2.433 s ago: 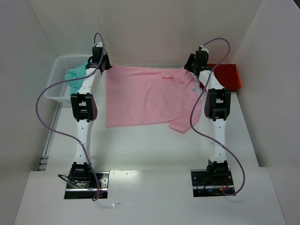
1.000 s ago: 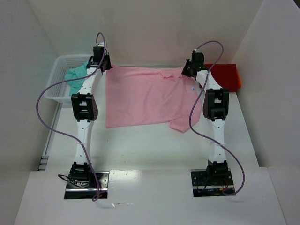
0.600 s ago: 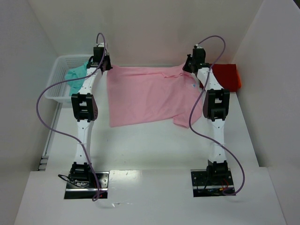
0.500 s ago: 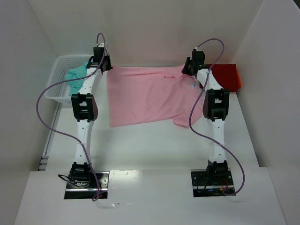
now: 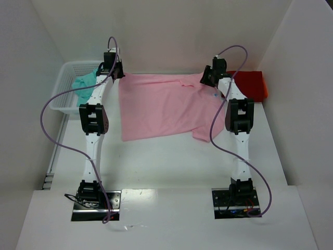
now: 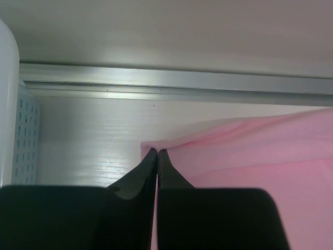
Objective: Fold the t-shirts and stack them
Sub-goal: Grap the side of the flattened tshirt furthest away from the robot with both arms
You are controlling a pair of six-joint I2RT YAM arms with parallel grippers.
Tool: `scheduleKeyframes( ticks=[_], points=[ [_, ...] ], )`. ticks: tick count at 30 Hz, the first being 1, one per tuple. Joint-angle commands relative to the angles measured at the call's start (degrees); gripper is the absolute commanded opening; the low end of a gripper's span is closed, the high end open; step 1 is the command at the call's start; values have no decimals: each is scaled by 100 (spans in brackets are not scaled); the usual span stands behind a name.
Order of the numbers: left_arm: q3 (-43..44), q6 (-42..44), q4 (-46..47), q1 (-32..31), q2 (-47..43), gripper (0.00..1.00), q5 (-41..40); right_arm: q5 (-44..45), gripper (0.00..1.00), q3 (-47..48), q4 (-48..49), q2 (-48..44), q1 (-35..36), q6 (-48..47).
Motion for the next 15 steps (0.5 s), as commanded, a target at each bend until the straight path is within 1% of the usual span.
scheduleKeyframes(
  ticks=[1,3,7,8,9,10,11,13,15],
  points=[
    [262,133,56,-10,-56,0,92,-70,48,108,52,178,-1,-54],
    [262,133,56,-10,-56,0,92,-17,50,-6,-10,178,-1,-54],
    [262,133,56,-10,-56,0,92,36,50,-120,-10,178,-1,-54],
    [262,133,56,-10,-56,0,92,36,48,-121,51,178,-1,-54],
    [262,133,56,-10,-56,0,92,-17,34,-121,52,178,-1,-54],
    [262,133,56,-10,-56,0,92,-17,34,-121,52,178,-1,-54],
    [262,133,56,-10,-56,0,92,-17,24,-69,52,231,-1,-2],
    [262,133,56,-10,-109,0,92,-17,15,2,52,231,-1,-2],
    [314,133,56,-10,-109,0,92,-17,9,64,52,178,-1,-2]
  ],
)
